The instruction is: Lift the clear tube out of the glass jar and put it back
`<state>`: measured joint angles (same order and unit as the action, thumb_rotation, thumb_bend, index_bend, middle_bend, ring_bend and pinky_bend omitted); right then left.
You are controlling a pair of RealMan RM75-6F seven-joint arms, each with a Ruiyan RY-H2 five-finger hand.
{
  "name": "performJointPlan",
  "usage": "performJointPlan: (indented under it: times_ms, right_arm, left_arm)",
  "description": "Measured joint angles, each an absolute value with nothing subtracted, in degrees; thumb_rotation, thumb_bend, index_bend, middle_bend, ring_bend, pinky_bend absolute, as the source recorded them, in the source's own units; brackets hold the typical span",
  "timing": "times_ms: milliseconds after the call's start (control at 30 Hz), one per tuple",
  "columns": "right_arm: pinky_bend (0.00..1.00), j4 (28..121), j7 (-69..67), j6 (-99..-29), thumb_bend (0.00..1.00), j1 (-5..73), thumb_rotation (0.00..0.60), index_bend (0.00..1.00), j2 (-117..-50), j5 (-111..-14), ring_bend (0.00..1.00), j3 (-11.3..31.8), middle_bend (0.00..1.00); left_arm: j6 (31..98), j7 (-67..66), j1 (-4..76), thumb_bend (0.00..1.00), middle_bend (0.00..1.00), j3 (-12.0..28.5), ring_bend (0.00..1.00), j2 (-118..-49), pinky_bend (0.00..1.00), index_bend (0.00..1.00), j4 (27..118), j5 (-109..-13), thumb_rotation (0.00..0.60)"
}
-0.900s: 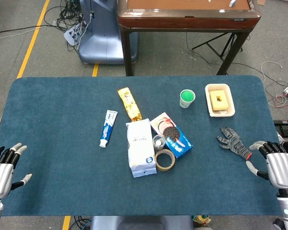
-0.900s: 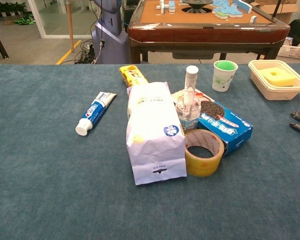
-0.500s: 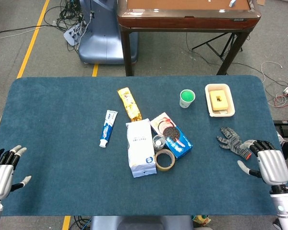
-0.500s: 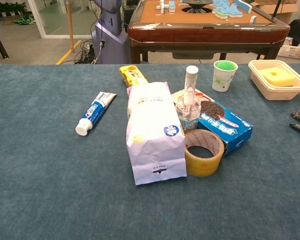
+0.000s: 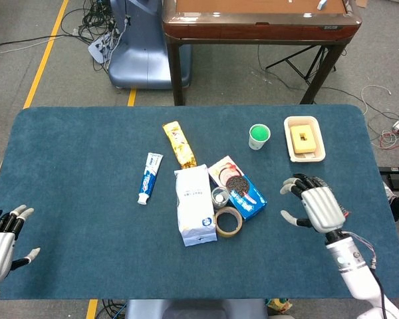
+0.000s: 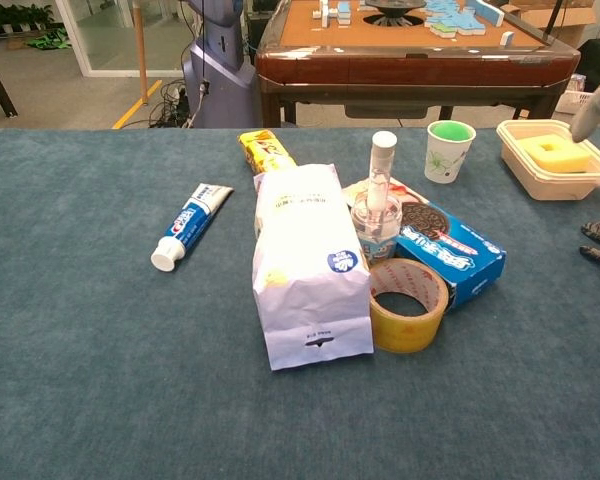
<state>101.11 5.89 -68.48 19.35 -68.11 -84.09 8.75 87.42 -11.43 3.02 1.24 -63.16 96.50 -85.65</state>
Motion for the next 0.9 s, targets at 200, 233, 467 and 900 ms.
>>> performJointPlan:
  times_ms: [200,233,467,900]
  right_arm:
    - [0.28,99.93,3.27,-62.28,0.33,24.79,0.600,0.43,-72.27,-81.82,0.17,10.49,0.31]
    - [0.28,99.44,2.91,-61.49,0.33,25.57,0.600,0.44,-73.00,-81.52,0.17,10.71,0.31]
    - [0.28,95.02,2.39,-58.45,0.34,30.17,0.600,0.47,-78.34,-79.92,0.17,11.91,0.31]
    - [0.23,90.49,2.77,-54.93,0.34,35.48,0.600,0.47,-83.53,-77.40,0.10,12.53,0.25]
  left_arm:
    - [87.54,-11.36,2.73,0.17,0.12,0.90,0.16,-62.76,0.06,0.17,96.79,-86.05,0.600]
    - [87.61,-11.38,2.70,0.17,0.12,0.94,0.16,-62.66,0.06,0.17,96.92,-86.04,0.600]
    - [87.22,-12.26,2.81,0.17,0.12,0.94,0.16,-62.26,0.06,0.17,97.75,-86.05,0.600]
    - [86.89,-12.49,2.91,0.17,0.12,1.19,0.16,-61.93,0.06,0.17,98.30,-85.67,0.600]
